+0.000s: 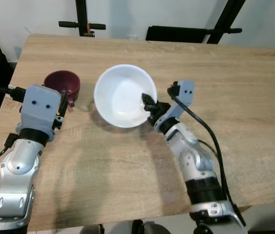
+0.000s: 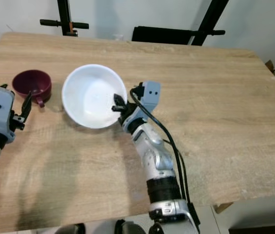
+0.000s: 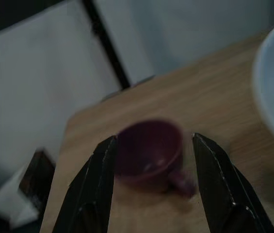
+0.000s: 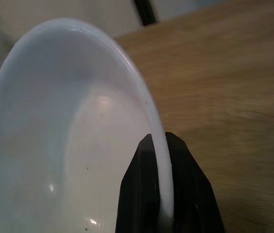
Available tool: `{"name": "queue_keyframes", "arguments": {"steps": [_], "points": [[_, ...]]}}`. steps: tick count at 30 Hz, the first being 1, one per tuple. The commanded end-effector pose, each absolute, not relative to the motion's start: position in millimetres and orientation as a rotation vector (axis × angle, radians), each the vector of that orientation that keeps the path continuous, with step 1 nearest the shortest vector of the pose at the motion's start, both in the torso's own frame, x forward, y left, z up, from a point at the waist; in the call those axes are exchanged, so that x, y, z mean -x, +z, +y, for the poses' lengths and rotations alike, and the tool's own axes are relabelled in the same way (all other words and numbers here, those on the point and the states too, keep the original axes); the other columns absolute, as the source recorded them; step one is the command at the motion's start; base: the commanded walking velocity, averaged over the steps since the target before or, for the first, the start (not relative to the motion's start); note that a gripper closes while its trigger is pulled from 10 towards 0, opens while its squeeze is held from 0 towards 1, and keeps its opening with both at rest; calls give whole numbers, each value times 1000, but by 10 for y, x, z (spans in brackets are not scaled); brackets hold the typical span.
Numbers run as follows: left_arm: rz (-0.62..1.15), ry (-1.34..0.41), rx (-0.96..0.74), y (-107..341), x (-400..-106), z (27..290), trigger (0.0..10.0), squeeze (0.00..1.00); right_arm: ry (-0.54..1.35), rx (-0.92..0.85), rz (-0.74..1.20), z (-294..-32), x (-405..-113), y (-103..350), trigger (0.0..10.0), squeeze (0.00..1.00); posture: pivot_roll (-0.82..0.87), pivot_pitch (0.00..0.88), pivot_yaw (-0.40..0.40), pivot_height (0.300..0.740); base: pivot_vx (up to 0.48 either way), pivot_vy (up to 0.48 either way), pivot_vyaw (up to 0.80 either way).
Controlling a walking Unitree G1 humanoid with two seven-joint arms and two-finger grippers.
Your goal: Setting the table
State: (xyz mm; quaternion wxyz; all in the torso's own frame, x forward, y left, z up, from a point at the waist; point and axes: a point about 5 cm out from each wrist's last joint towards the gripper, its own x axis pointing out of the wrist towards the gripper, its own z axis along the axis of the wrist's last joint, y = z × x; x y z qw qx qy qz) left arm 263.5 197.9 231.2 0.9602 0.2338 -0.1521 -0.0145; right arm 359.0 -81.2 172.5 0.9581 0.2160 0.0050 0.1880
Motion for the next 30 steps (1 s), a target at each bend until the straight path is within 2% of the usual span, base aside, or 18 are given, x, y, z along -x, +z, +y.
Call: {"name": "queue_keyframes", "arguments": {"steps": [1, 5, 9, 18, 30], "points": [[-324, -84, -469, 2338, -2599, 1910, 10000, 39, 338, -447, 23, -873, -3618, 1681, 10000, 0, 34, 75, -31, 740, 0, 0, 0], [-305, -216, -495, 2406, -2550, 1874, 10000, 43, 270, -462, 88, -918, -3751, 1638, 10000, 0, 46, 76, -34, 740, 0, 0, 0], [-287, -279, -530, 2413, -2521, 1868, 10000, 39, 284, -525, 107, -906, -3836, 1702, 10000, 0, 56, 77, -36, 740, 0, 0, 0], [-250, -295, -541, 2307, -2451, 1850, 10000, 39, 283, -698, 161, -868, -3980, 1770, 10000, 0, 65, 82, -41, 740, 0, 0, 0], [-233, -291, -531, 2277, -2447, 1834, 10000, 39, 344, -685, 209, -711, -4010, 1782, 10000, 0, 71, 81, -54, 740, 0, 0, 0]]}}
